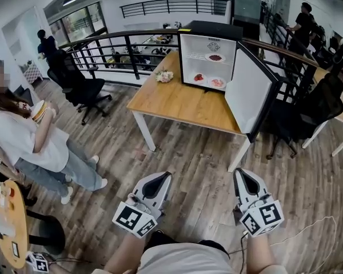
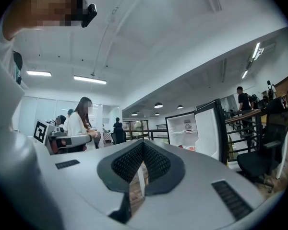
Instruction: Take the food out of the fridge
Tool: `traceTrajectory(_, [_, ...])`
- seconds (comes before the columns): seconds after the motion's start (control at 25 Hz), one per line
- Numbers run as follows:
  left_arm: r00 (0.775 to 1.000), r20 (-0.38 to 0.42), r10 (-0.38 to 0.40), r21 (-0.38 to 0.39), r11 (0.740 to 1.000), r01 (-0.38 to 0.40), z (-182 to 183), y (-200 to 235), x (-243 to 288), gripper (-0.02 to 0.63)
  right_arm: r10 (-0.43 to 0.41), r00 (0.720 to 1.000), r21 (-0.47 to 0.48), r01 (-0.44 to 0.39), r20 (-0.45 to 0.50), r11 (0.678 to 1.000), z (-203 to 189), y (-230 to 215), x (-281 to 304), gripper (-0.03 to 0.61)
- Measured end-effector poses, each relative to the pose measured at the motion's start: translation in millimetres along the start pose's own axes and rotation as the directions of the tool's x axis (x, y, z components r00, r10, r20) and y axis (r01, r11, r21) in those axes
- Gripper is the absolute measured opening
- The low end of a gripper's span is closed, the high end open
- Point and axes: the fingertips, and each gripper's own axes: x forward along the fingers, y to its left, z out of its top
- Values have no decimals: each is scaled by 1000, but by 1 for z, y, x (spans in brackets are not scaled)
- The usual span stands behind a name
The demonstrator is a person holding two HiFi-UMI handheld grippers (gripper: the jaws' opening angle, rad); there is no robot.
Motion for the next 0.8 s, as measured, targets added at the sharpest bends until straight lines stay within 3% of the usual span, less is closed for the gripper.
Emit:
traceTrajectory(0.4, [1000, -10, -13, 4, 1000, 13, -16, -8, 46, 12, 33, 999, -55, -34, -6, 998, -7, -34, 9, 18])
traceTrajectory(0.8, [997, 4, -75, -3, 997, 75, -19, 65, 104, 12, -29, 1000, -68, 29, 6, 997, 1, -57, 85, 18])
